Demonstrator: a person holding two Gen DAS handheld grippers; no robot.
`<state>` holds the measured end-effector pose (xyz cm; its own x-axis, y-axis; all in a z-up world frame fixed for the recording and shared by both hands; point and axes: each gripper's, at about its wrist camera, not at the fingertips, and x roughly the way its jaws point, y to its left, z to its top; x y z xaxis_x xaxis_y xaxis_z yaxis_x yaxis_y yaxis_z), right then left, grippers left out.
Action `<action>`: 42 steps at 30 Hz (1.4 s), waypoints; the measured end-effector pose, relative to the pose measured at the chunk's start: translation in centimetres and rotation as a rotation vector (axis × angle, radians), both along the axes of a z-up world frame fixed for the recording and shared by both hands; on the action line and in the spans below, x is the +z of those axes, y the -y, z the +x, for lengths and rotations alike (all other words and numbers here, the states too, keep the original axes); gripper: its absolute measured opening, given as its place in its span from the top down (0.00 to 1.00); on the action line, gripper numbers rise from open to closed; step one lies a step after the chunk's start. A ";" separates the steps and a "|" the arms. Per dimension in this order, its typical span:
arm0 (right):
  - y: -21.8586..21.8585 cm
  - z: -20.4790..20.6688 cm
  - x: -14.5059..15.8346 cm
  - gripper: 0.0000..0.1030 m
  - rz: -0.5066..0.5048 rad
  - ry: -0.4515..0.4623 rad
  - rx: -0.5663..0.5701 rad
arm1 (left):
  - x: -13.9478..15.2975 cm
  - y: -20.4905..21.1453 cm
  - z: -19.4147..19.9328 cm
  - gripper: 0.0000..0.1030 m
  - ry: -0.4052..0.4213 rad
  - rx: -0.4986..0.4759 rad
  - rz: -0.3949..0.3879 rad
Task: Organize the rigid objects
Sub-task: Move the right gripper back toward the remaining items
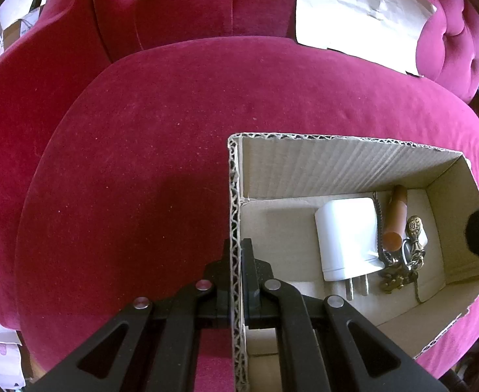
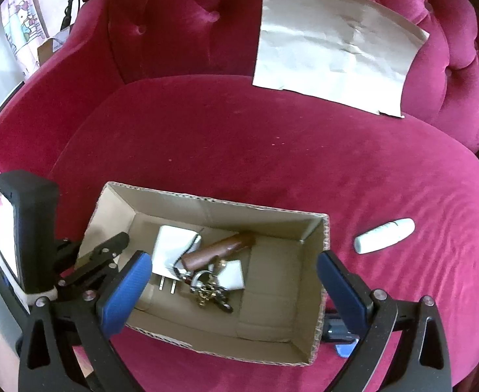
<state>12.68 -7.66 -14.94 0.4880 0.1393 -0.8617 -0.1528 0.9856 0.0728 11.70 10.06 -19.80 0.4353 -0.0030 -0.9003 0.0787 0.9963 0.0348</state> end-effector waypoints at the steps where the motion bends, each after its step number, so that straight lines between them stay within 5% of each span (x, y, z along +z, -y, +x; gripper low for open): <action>1: 0.3 -0.1 0.1 0.00 -0.001 0.002 -0.002 | 0.0 0.0 0.0 0.97 0.000 0.000 0.001; 16: 4.9 -1.6 0.9 0.00 -0.024 0.016 -0.038 | -0.2 0.3 -0.1 0.97 0.004 -0.003 0.012; 42: 12.3 -4.3 -2.5 0.00 -0.096 -0.060 -0.094 | -0.3 0.3 -0.5 0.97 0.015 -0.003 0.013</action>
